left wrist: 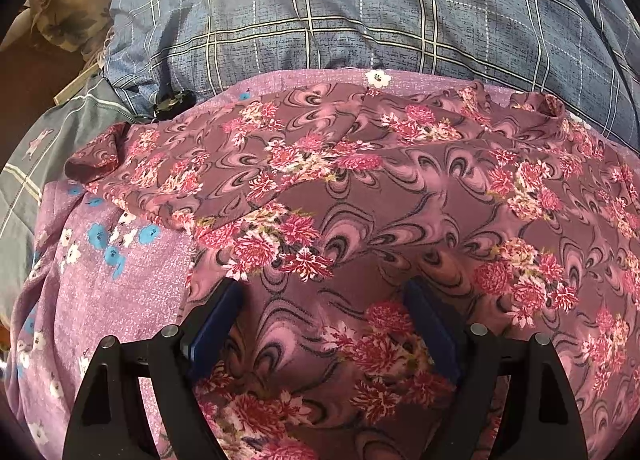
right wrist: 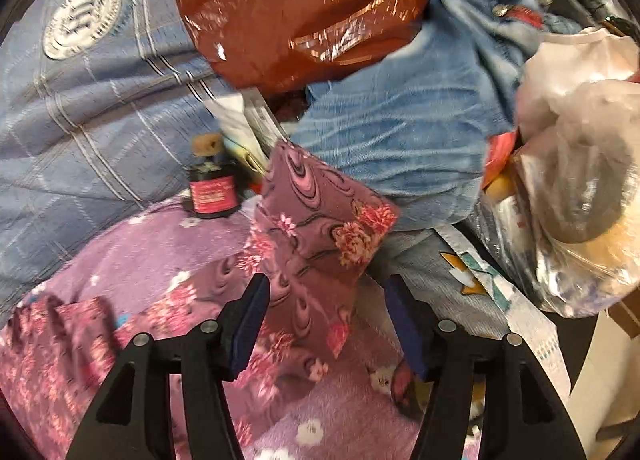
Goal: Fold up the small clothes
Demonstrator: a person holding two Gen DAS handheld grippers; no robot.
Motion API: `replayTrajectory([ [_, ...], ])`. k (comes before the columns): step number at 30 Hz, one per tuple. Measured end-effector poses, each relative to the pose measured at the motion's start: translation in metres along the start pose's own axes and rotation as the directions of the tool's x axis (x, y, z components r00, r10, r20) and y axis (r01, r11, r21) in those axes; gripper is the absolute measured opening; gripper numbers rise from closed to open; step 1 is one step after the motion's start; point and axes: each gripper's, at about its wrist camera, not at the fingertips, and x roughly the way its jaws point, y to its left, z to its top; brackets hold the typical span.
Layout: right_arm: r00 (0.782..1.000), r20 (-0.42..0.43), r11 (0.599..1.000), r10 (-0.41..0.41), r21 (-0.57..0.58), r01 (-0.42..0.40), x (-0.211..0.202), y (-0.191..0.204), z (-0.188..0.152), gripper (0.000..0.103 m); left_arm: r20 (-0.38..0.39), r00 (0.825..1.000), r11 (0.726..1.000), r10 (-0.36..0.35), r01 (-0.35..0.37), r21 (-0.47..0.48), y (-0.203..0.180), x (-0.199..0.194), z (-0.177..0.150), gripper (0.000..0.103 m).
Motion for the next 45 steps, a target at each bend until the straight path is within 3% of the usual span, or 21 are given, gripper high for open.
replayTrajectory([
  [4, 0.995, 0.014, 0.995, -0.094, -0.026, 0.095, 0.029, 0.009, 0.009, 0.074, 0.004, 1.000, 1.000, 0.001, -0.001, 0.005, -0.001, 0.000, 0.000, 0.086],
  [6, 0.997, 0.007, 0.995, -0.078, -0.063, 0.078, 0.041, 0.015, 0.013, 0.073, 0.006, 1.000, 1.000, 0.004, -0.004, 0.010, -0.002, 0.000, 0.000, 0.086],
  [8, 0.999, -0.026, 0.996, -0.045, -0.083, 0.043, 0.050, 0.019, 0.015, 0.065, 0.007, 1.000, 1.000, 0.004, -0.005, 0.012, -0.002, -0.001, 0.000, 0.086],
  [9, 0.999, -0.019, 0.994, -0.031, -0.102, 0.029, 0.051, 0.022, 0.016, 0.056, 0.007, 1.000, 1.000, 0.003, -0.004, 0.012, -0.002, -0.001, 0.000, 0.086],
  [10, 1.000, -0.013, 0.995, 0.004, -0.101, -0.005, 0.050, 0.023, 0.016, 0.031, 0.006, 1.000, 1.000, 0.002, -0.003, 0.011, -0.002, -0.001, 0.000, 0.086],
  [11, 0.999, -0.006, 0.995, 0.047, -0.086, -0.047, 0.049, 0.022, 0.016, 0.026, 0.005, 1.000, 1.000, 0.000, 0.000, 0.008, -0.002, -0.001, 0.000, 0.086],
  [14, 0.989, 0.049, 0.990, 0.136, -0.043, -0.134, 0.031, 0.016, 0.015, 0.021, 0.021, 1.000, 1.000, -0.009, 0.010, -0.012, 0.002, -0.008, 0.002, 0.084],
  [18, 0.974, 0.133, 0.981, 0.182, -0.089, -0.171, -0.010, 0.027, 0.009, 0.021, 0.147, 0.989, 1.000, -0.001, 0.002, -0.006, 0.002, -0.035, 0.002, 0.086],
  [23, 0.945, 0.134, 0.944, 0.298, -0.186, -0.271, -0.061, 0.071, -0.001, 0.021, 0.056, 0.997, 0.998, -0.045, 0.042, 0.055, -0.006, -0.023, -0.002, 0.085],
  [29, 0.865, 0.039, 0.833, 0.501, -0.292, -0.470, -0.120, 0.163, -0.034, 0.021, -0.027, 0.986, 0.985, -0.167, 0.166, -0.042, 0.028, -0.012, 0.011, 0.085],
  [32, 0.816, -0.024, 0.763, 0.577, -0.339, -0.550, -0.139, 0.221, -0.059, 0.021, -0.038, 0.985, 0.983, -0.166, 0.163, -0.080, 0.044, -0.006, 0.016, 0.084],
  [37, 0.743, -0.137, 0.653, 0.655, -0.394, -0.647, -0.164, 0.316, -0.111, 0.021, -0.030, 0.981, 0.965, -0.192, 0.183, -0.185, 0.083, -0.005, 0.022, 0.084],
  [42, 0.672, -0.250, 0.545, 0.697, -0.424, -0.723, -0.188, 0.397, -0.171, 0.026, 0.005, 0.989, 0.939, -0.147, 0.141, -0.314, 0.127, -0.010, 0.017, 0.084],
  [45, 0.634, -0.346, 0.516, 0.692, -0.376, -0.769, -0.185, 0.430, -0.208, 0.027, 0.001, 0.992, 0.912, -0.130, 0.120, -0.391, 0.147, -0.006, 0.013, 0.084],
])
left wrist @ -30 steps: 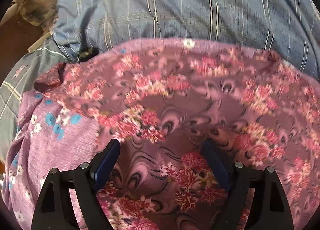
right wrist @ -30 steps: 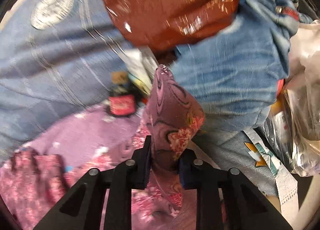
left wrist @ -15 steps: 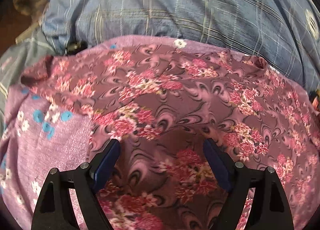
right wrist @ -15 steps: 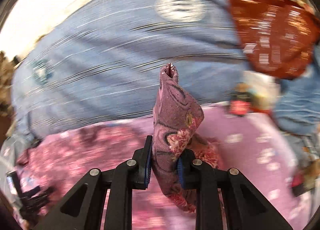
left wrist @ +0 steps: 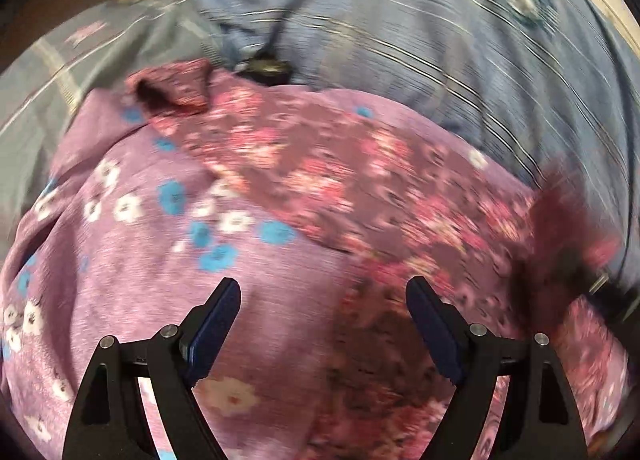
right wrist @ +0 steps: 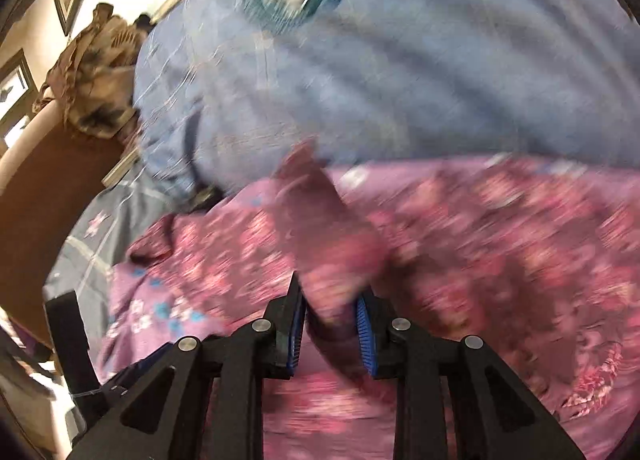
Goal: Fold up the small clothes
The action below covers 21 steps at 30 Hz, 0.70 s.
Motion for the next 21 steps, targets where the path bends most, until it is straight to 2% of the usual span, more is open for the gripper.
replayTrajectory([
  [2, 0.998, -0.067, 1.000, 0.007, 0.016, -0.006, 0.019, 0.007, -0.012, 0.033, -0.001, 1.000, 0.998, -0.006, 0.006, -0.056, 0.013, 0.002, 0.002, 0.084],
  [3, 0.992, -0.125, 1.000, 0.008, 0.022, -0.005, 0.032, 0.010, -0.022, 0.033, -0.001, 1.000, 0.997, -0.010, 0.010, -0.076, 0.017, 0.002, 0.003, 0.084],
  [5, 0.987, -0.163, 1.000, 0.004, 0.022, 0.000, 0.037, 0.011, -0.031, 0.033, -0.005, 1.000, 0.994, -0.029, 0.028, -0.103, 0.021, 0.004, 0.004, 0.084],
  [7, 0.989, -0.145, 1.000, 0.021, 0.007, -0.020, 0.020, 0.006, -0.039, 0.037, -0.022, 0.999, 0.994, -0.049, 0.046, -0.098, 0.018, 0.008, 0.003, 0.084],
  [10, 0.998, -0.062, 1.000, 0.016, 0.013, -0.016, -0.030, -0.024, -0.049, 0.059, -0.079, 0.989, 0.992, -0.123, 0.120, -0.040, 0.000, 0.015, -0.002, 0.084],
  [11, 0.999, -0.042, 1.000, -0.001, 0.026, 0.002, -0.043, -0.034, -0.050, 0.061, -0.099, 0.984, 0.989, -0.149, 0.147, -0.024, -0.006, 0.018, -0.002, 0.084],
  [13, 0.998, -0.001, 0.994, -0.060, 0.089, 0.060, -0.072, -0.072, -0.056, 0.061, -0.163, 0.962, 0.974, -0.219, 0.226, 0.025, -0.028, 0.025, -0.010, 0.085],
  [15, 0.992, 0.028, 0.980, -0.126, 0.159, 0.120, -0.098, -0.116, -0.065, 0.062, -0.213, 0.950, 0.965, -0.230, 0.250, 0.075, -0.046, 0.034, -0.015, 0.086],
  [18, 0.986, 0.048, 0.948, -0.160, 0.286, 0.140, -0.128, -0.168, -0.079, 0.063, -0.201, 0.971, 0.969, -0.128, 0.166, 0.183, -0.071, 0.043, -0.018, 0.096],
  [21, 0.989, 0.056, 0.911, -0.133, 0.401, 0.100, -0.144, -0.207, -0.094, 0.063, -0.158, 0.977, 0.973, -0.145, 0.170, 0.157, -0.080, 0.042, -0.015, 0.098],
])
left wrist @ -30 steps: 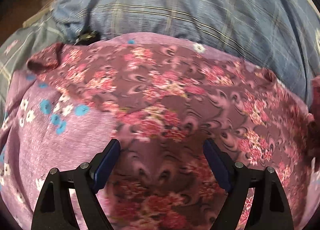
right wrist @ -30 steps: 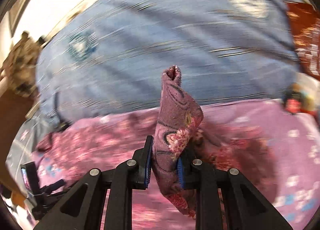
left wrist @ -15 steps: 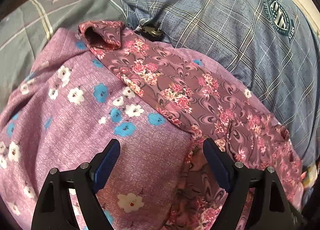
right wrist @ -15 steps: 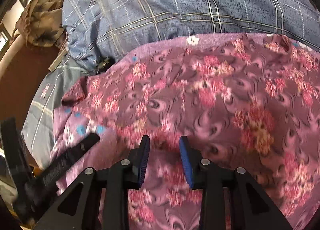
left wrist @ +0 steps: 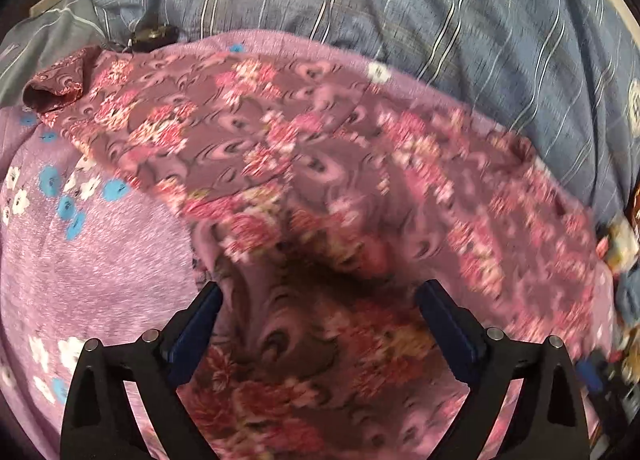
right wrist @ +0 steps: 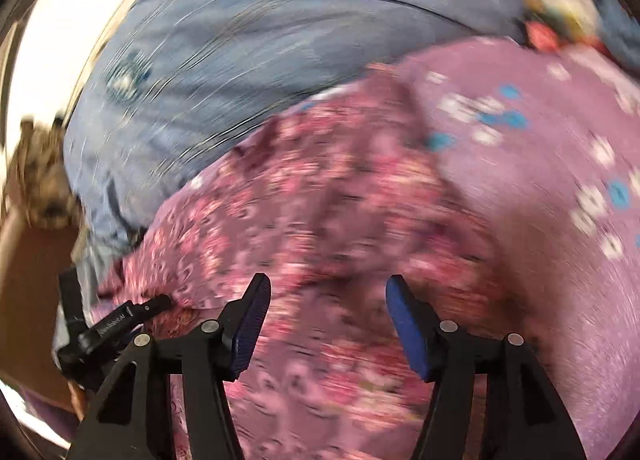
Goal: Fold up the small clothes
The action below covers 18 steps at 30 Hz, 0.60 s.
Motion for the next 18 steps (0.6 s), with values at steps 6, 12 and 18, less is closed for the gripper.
replayTrajectory([
  [6, 0.991, -0.001, 0.976, 0.134, 0.174, -0.132, 0.002, -0.049, 0.008, 0.063, 0.153, 0.974, 0.984, 0.166, -0.153, -0.092, 0.000, -0.022, -0.005, 0.071],
  [12, 0.979, 0.058, 0.944, 0.195, 0.259, -0.203, 0.012, -0.063, 0.018, 0.062, 0.337, 0.922, 0.973, 0.192, -0.135, -0.185, 0.014, -0.063, -0.019, 0.073],
  [18, 0.976, 0.077, 0.939, 0.206, 0.266, -0.219, 0.016, -0.058, 0.022, 0.065, 0.039, 0.999, 1.000, 0.009, -0.010, 0.024, -0.010, -0.006, -0.017, 0.075],
])
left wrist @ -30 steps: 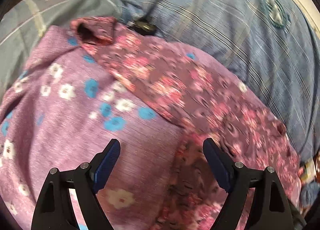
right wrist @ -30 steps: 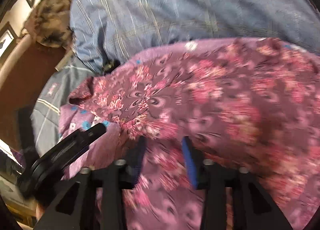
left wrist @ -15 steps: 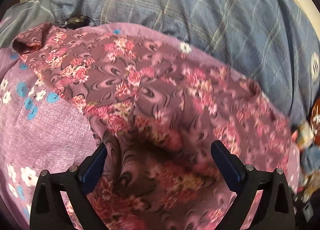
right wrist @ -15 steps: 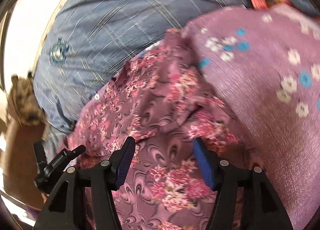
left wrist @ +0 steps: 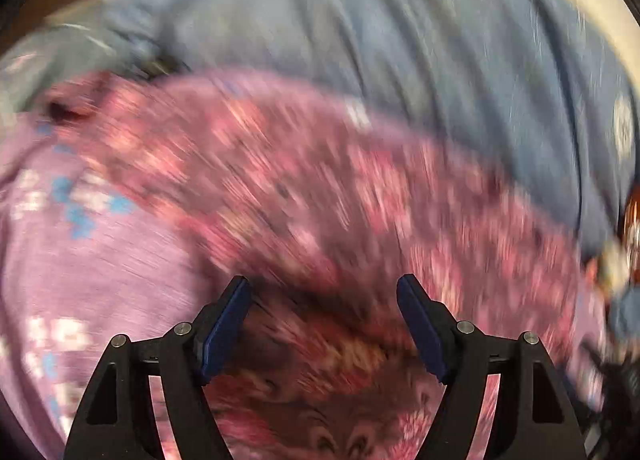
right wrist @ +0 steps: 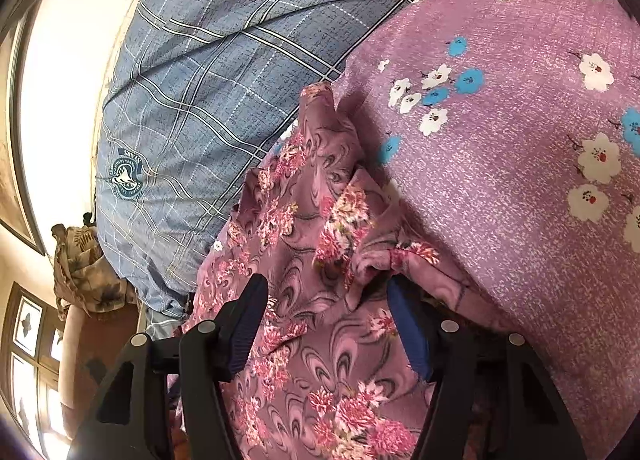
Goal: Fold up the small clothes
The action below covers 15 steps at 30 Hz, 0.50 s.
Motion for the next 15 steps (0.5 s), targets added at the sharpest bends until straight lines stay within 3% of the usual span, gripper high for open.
replayTrajectory([
  [1, 1.000, 0.005, 1.000, 0.006, 0.005, -0.007, 0.000, 0.000, -0.001, 0.066, -0.066, 0.998, 1.000, -0.002, 0.004, 0.031, -0.005, 0.014, 0.000, 0.076],
  [2, 1.000, 0.015, 1.000, 0.012, 0.015, -0.012, 0.001, -0.001, -0.001, 0.066, -0.075, 0.997, 0.997, 0.033, -0.027, 0.074, -0.011, 0.021, 0.001, 0.077],
  [3, 0.999, 0.031, 0.999, 0.022, 0.033, -0.023, 0.002, -0.003, 0.000, 0.066, -0.036, 0.999, 0.994, 0.039, -0.035, 0.101, -0.016, 0.020, 0.002, 0.083],
  [6, 0.996, 0.080, 0.996, 0.032, 0.082, -0.039, 0.003, -0.006, 0.004, 0.066, -0.038, 0.997, 0.995, -0.068, 0.070, 0.065, -0.018, 0.030, 0.014, 0.081],
  [7, 0.995, 0.099, 0.995, 0.029, 0.096, -0.038, 0.005, -0.005, 0.006, 0.064, -0.012, 0.997, 0.997, -0.072, 0.073, 0.038, -0.016, 0.028, 0.015, 0.058],
  [8, 0.993, 0.114, 0.993, 0.021, 0.110, -0.034, 0.008, -0.005, 0.009, 0.054, 0.016, 0.997, 0.997, -0.073, 0.073, 0.015, -0.010, 0.024, 0.019, 0.035],
  [9, 0.994, 0.107, 0.993, 0.016, 0.119, -0.029, 0.011, -0.005, 0.012, 0.037, 0.011, 0.996, 0.996, -0.089, 0.089, -0.002, -0.004, 0.020, 0.020, 0.013],
  [10, 0.996, 0.090, 0.992, 0.024, 0.123, -0.035, 0.013, -0.006, 0.017, 0.006, 0.016, 0.992, 0.991, -0.126, 0.127, -0.045, 0.007, 0.015, 0.024, 0.013],
  [11, 0.996, 0.085, 0.991, 0.036, 0.124, -0.047, 0.010, -0.007, 0.022, 0.004, 0.047, 0.990, 0.989, -0.130, 0.133, -0.068, 0.007, 0.005, 0.018, 0.013],
  [13, 0.985, 0.170, 0.998, 0.021, 0.052, -0.030, -0.014, -0.005, 0.033, 0.004, 0.067, 0.993, 0.994, -0.098, 0.102, -0.051, 0.003, 0.002, 0.012, 0.014],
  [15, 0.990, 0.141, 0.999, -0.021, 0.027, 0.017, -0.015, -0.010, 0.035, 0.004, 0.035, 0.998, 0.999, -0.052, 0.053, -0.008, -0.007, 0.011, 0.004, 0.014],
])
